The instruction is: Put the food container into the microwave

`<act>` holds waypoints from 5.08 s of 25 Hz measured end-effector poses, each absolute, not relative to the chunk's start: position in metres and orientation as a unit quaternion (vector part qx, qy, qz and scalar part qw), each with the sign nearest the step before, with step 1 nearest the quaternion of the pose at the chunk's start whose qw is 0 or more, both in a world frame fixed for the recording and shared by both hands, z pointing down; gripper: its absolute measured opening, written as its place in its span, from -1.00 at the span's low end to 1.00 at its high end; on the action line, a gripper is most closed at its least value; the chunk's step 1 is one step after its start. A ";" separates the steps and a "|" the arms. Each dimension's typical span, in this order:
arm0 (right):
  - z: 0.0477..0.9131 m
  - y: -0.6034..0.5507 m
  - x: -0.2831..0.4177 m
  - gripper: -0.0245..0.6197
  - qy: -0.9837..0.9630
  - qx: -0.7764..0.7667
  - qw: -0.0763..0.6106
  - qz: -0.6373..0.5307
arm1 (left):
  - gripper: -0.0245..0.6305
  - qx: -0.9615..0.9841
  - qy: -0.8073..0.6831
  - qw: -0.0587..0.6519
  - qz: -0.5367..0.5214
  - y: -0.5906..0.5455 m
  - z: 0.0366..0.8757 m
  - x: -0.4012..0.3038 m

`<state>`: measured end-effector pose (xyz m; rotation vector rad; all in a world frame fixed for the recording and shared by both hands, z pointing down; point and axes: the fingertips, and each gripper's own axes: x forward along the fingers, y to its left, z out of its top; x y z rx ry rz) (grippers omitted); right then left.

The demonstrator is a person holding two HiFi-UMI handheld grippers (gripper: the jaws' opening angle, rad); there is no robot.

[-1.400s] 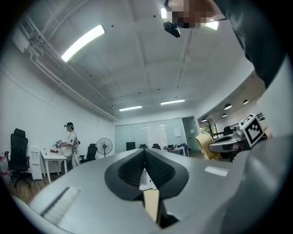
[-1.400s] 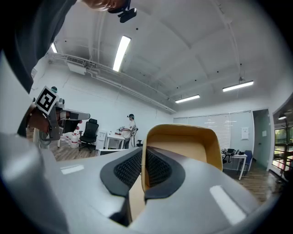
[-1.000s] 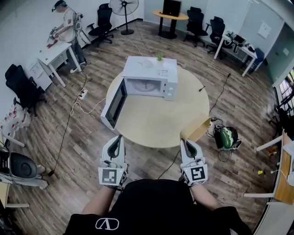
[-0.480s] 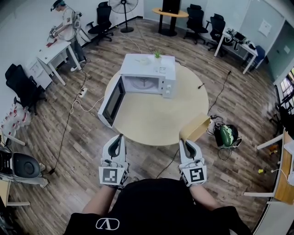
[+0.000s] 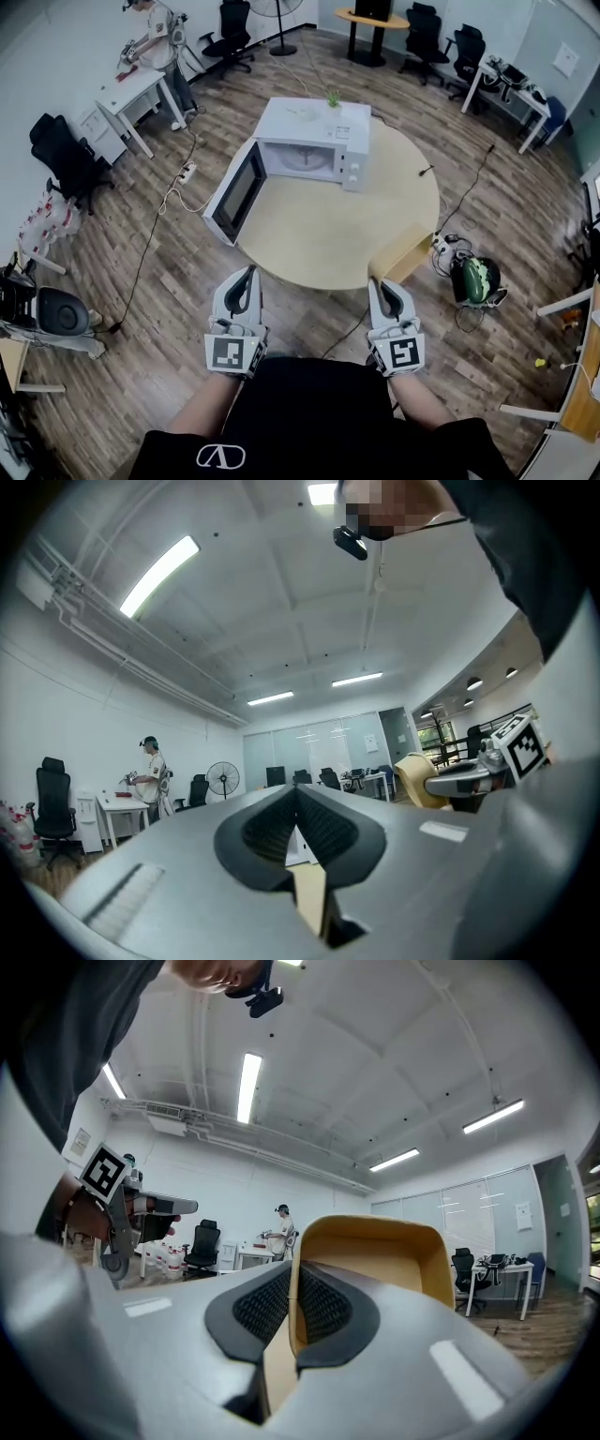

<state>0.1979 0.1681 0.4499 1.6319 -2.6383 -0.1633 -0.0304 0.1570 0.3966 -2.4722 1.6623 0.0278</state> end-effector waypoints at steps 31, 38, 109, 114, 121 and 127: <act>0.424 -0.053 0.108 -0.87 -0.813 0.574 0.063 -0.078 | -0.93 -0.860 0.505 0.063 0.034 -0.101 0.387 -0.114; 0.421 -0.099 0.081 -0.87 -0.798 0.592 0.072 -0.090 | -0.93 -0.871 0.486 0.059 0.041 -0.157 0.388 -0.137; 0.771 -0.393 -0.011 -0.87 -0.827 0.197 0.515 -0.108 | -0.93 -0.803 0.570 -0.164 -0.051 -0.145 0.578 -0.121; 0.781 -0.418 -0.010 -0.87 -0.816 0.225 0.521 -0.108 | -0.93 -0.799 0.571 -0.180 -0.058 -0.138 0.588 -0.122; 0.784 -0.437 -0.005 -0.87 -0.797 0.259 0.533 -0.116 | -0.93 -0.800 0.570 -0.180 -0.059 -0.136 0.591 -0.124; 0.785 -0.436 -0.003 -0.84 -0.790 0.272 0.532 -0.138 | -0.93 -0.803 0.565 -0.179 -0.060 -0.133 0.589 -0.122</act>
